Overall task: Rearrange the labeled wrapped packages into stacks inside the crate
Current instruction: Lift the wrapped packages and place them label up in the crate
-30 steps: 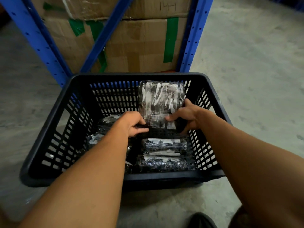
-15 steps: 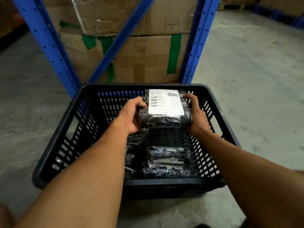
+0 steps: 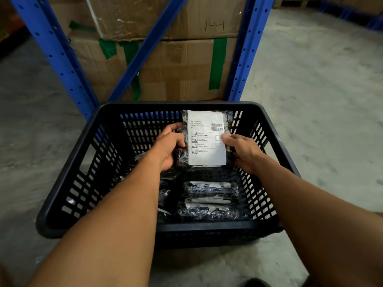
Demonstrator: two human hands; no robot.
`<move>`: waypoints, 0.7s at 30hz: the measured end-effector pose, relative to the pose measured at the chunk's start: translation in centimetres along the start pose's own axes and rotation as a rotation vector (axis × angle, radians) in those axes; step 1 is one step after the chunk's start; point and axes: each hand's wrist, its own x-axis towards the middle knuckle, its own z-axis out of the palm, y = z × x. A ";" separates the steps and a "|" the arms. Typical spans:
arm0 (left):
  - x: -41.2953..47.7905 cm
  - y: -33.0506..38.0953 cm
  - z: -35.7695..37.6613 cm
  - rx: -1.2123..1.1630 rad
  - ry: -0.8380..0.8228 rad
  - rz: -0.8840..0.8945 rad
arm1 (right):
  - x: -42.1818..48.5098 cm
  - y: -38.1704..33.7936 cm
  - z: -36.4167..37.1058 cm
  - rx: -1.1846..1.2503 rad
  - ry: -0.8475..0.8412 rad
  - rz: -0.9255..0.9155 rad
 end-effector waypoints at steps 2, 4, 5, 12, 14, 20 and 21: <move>0.6 -0.4 1.0 0.100 0.023 -0.013 | 0.4 0.5 0.0 -0.017 0.088 -0.038; 1.2 -1.3 2.0 0.230 0.024 -0.088 | 0.7 1.1 -0.1 -0.025 0.149 -0.066; 1.3 -2.0 2.4 0.294 0.020 -0.130 | 0.9 1.4 -0.2 -0.056 0.168 -0.065; 3.9 -6.1 3.8 0.780 0.105 -0.074 | 3.0 4.6 -0.4 -0.297 0.103 0.147; 4.6 -6.2 4.0 0.884 0.110 -0.087 | 3.9 5.1 -0.3 -0.352 0.097 0.190; 6.3 -6.0 4.4 1.063 0.120 -0.155 | 5.8 5.7 -0.6 -0.484 0.084 0.247; 6.3 -6.0 4.4 1.070 0.127 -0.166 | 5.9 5.8 -0.7 -0.497 0.077 0.250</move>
